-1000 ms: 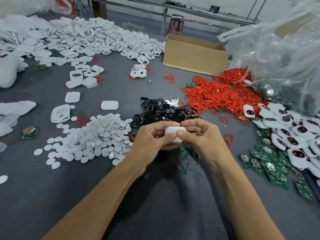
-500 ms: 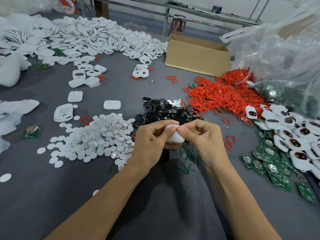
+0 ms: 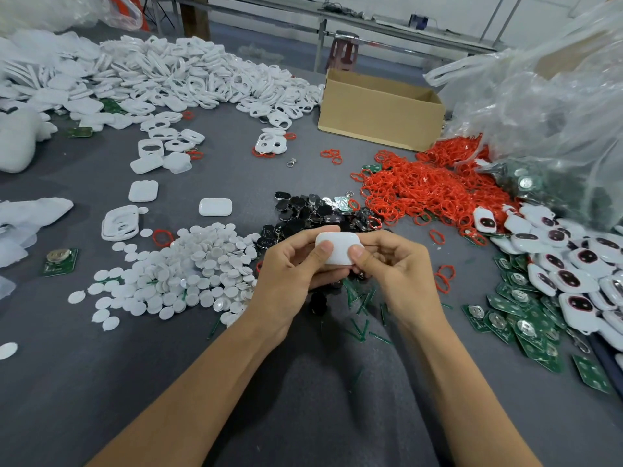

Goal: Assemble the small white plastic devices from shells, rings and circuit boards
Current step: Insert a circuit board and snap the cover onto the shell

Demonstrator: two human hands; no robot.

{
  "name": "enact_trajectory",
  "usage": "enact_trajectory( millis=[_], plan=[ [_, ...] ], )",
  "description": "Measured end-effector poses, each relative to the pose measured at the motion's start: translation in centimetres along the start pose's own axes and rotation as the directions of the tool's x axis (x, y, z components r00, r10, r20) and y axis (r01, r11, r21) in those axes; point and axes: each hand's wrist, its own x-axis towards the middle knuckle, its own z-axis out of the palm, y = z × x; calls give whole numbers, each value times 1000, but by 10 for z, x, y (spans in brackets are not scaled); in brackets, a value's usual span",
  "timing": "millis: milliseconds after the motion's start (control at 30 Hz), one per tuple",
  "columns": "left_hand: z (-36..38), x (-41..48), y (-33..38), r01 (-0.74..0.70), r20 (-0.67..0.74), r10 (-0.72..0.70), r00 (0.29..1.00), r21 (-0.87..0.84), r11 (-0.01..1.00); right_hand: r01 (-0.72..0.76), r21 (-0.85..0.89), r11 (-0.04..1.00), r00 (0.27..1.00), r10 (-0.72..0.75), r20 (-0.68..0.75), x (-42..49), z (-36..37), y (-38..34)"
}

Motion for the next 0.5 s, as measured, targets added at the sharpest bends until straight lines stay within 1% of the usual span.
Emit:
enact_trajectory(
  millis=[100,200,267,333,400,500],
  plan=[
    [-2,1,0,16,-16,-16,1000,-5,1000,-5,16,1000,1000,5,9,1,-3,0],
    [0,0,-1,59,3,-59,998,5,998,27,18,999,999,-26,-40,0,-3,0],
    [1,-1,1,76,44,-77,996,8,997,66,-40,997,996,-68,-62,0,-1,-1],
    [0,0,2,71,57,-69,996,-36,997,87,-91,992,994,-92,-51,-1,0,-2],
    [-2,3,2,60,17,-59,998,-62,996,70,-57,996,997,-72,-31,-3,0,-4],
    [-5,4,-2,39,-8,-40,999,-23,999,30,-10,1000,999,-30,-23,-4,1,-4]
  ],
)
